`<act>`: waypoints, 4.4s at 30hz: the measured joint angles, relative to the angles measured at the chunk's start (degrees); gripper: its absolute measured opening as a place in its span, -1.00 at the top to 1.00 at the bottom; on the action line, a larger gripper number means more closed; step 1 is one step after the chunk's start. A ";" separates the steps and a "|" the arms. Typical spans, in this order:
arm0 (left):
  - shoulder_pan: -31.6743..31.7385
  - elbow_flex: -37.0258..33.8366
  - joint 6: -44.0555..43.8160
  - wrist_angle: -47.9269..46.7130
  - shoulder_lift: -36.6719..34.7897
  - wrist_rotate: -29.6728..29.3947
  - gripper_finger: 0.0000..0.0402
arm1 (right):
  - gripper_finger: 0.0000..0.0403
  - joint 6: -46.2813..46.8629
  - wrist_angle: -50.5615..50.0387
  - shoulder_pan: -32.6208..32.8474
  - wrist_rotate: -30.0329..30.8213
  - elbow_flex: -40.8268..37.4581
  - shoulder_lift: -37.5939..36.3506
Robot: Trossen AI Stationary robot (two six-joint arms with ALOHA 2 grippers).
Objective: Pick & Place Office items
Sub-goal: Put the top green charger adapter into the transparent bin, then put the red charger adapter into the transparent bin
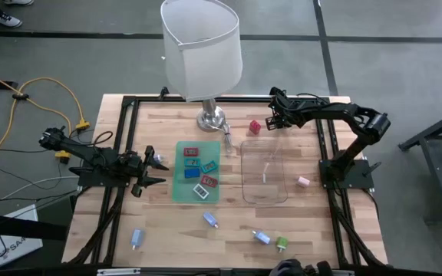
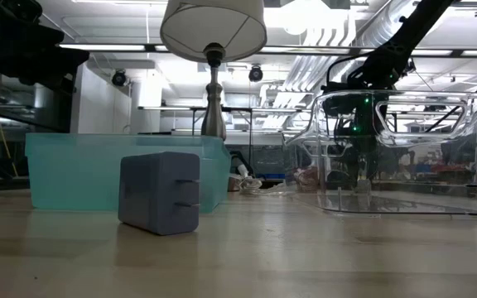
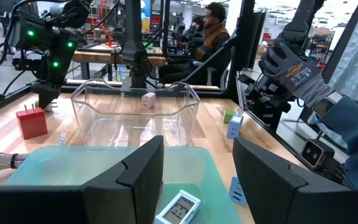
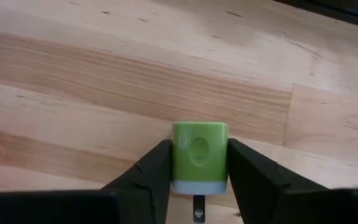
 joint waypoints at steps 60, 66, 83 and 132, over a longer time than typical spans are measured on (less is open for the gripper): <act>0.00 0.00 -0.02 0.01 0.00 0.00 0.07 | 0.36 -13.70 0.46 32.14 -18.23 0.02 -30.08; 0.02 0.00 0.00 0.01 0.00 0.00 0.07 | 0.36 -10.00 -0.30 35.56 -18.78 0.02 -25.00; 0.02 0.00 -0.02 0.02 0.00 0.00 0.07 | 0.36 -3.70 4.94 35.91 -22.58 0.02 -7.65; 0.01 0.00 0.00 -0.01 0.00 0.00 0.07 | 0.20 -3.08 7.87 35.72 -21.34 0.02 -5.20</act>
